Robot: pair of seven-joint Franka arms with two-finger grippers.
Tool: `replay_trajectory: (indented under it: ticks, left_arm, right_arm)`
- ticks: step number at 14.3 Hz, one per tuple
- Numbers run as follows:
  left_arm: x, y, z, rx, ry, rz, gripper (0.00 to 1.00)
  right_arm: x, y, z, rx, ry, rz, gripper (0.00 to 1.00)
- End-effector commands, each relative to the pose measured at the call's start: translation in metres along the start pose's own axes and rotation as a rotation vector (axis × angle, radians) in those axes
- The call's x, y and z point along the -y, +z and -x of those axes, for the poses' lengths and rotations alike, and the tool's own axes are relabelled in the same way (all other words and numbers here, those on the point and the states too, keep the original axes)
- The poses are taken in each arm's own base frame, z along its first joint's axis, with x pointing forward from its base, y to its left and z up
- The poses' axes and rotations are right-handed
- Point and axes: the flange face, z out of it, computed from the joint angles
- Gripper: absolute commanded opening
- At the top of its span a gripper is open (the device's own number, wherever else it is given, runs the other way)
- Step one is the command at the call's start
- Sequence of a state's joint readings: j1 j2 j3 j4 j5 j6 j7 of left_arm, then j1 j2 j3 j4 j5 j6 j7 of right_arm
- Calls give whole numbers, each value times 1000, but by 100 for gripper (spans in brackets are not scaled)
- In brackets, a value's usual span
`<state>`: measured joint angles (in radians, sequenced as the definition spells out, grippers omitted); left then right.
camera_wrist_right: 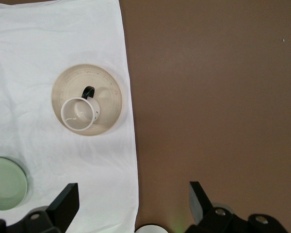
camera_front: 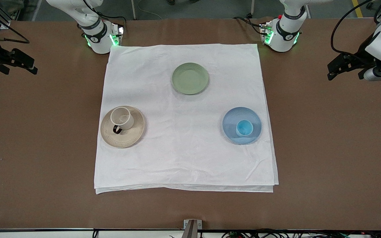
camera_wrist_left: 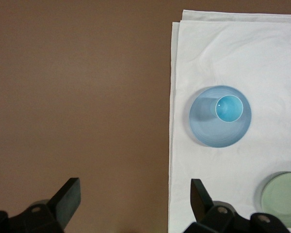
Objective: Place blue cup in blue plate and white mug in gray plate
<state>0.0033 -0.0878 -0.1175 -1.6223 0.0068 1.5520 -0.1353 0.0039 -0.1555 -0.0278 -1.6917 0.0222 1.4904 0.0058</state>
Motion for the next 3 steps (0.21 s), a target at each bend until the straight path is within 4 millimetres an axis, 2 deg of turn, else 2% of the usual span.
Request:
replay_trajectory:
  ticks: [1,3]
  left_arm:
    - [7,-7,-4,-1,14,24,100]
    - [7,-6,-5,0,14,23,100]
  right_arm:
    - [1,-6,-9,13,-9,9,100]
    - [1,-6,-9,16,-9,9,100]
